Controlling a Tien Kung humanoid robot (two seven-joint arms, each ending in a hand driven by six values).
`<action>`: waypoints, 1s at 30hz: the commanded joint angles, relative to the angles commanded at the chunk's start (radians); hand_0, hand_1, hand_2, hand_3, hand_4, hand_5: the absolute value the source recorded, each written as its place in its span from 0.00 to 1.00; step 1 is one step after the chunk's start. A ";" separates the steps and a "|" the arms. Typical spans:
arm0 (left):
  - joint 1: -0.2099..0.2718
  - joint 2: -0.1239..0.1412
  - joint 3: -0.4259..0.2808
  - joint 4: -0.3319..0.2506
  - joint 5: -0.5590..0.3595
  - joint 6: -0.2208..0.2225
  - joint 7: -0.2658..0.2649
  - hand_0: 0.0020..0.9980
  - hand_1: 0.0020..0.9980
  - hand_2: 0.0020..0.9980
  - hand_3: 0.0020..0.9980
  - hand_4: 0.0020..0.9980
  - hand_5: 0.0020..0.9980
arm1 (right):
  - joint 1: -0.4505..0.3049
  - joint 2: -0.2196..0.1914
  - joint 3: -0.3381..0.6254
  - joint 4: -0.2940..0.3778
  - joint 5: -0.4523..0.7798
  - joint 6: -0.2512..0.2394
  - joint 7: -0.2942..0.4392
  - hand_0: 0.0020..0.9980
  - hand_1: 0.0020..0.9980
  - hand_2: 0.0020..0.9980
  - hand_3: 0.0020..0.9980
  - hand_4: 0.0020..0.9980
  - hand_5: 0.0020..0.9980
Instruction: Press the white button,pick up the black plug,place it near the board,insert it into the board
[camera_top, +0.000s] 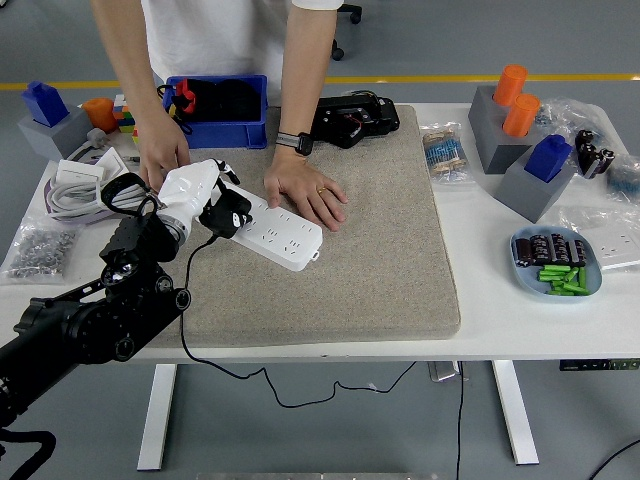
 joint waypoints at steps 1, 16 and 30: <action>0.001 0.000 -0.001 -0.001 -0.003 0.003 -0.006 1.00 1.00 1.00 1.00 1.00 0.65 | -0.001 0.000 0.000 0.000 0.000 0.000 0.000 0.71 0.62 0.64 0.60 0.66 0.35; 0.004 0.005 0.003 0.006 0.010 -0.002 0.019 1.00 1.00 1.00 1.00 1.00 0.67 | -0.002 0.001 0.002 -0.001 -0.001 0.000 0.000 0.71 0.62 0.64 0.61 0.66 0.35; 0.007 0.019 0.027 0.012 0.099 0.001 0.066 0.72 0.50 0.47 0.58 0.81 0.00 | -0.002 0.003 0.006 0.000 -0.001 -0.003 0.004 0.71 0.62 0.64 0.60 0.66 0.35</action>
